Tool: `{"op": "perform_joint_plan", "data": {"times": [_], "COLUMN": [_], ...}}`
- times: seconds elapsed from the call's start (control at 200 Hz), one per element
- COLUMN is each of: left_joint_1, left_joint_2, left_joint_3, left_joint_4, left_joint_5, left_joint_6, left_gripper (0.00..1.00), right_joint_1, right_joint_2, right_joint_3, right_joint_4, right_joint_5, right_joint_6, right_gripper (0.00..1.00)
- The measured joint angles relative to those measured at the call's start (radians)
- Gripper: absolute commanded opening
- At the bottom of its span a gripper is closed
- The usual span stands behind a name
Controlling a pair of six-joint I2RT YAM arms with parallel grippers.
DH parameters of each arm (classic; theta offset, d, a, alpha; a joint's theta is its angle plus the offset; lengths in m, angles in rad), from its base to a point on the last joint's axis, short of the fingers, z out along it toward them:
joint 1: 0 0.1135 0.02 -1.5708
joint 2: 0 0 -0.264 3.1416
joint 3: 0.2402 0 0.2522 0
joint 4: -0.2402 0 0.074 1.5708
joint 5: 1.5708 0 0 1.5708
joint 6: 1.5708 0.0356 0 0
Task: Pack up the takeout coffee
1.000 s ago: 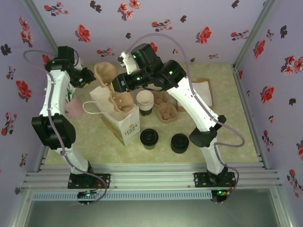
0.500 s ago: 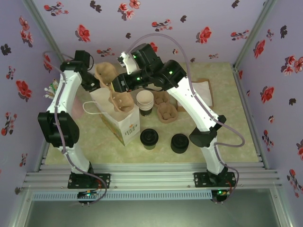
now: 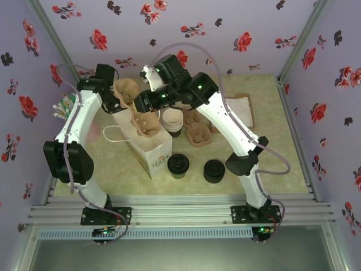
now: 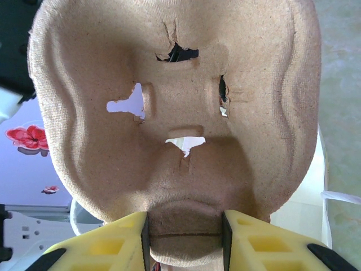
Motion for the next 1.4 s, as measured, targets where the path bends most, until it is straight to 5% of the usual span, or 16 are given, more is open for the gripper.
{"op": "perform_joint_plan", "data": {"times": [0.245,0.645,1.4], "left_joint_1": [0.022,0.148,0.251], "left_joint_2": [-0.037,-0.104,-0.549], "left_joint_3": [-0.042,-0.013,-0.209], "left_joint_4": [0.022,0.026,0.05], "left_joint_5": [0.004,0.027,0.045], "left_joint_6": [-0.018,-0.032,-0.08], "left_gripper": [0.32,0.52,0.55], "right_joint_1": [0.01,0.018,0.037], "right_joint_2": [0.0,-0.002,0.021], "right_joint_3": [-0.009,-0.031,-0.031], "right_joint_4": [-0.008,-0.059,-0.136], "right_joint_5": [0.011,0.051,0.068], "right_joint_6": [0.0,-0.007,-0.052], "right_gripper": [0.35,0.35,0.35]}}
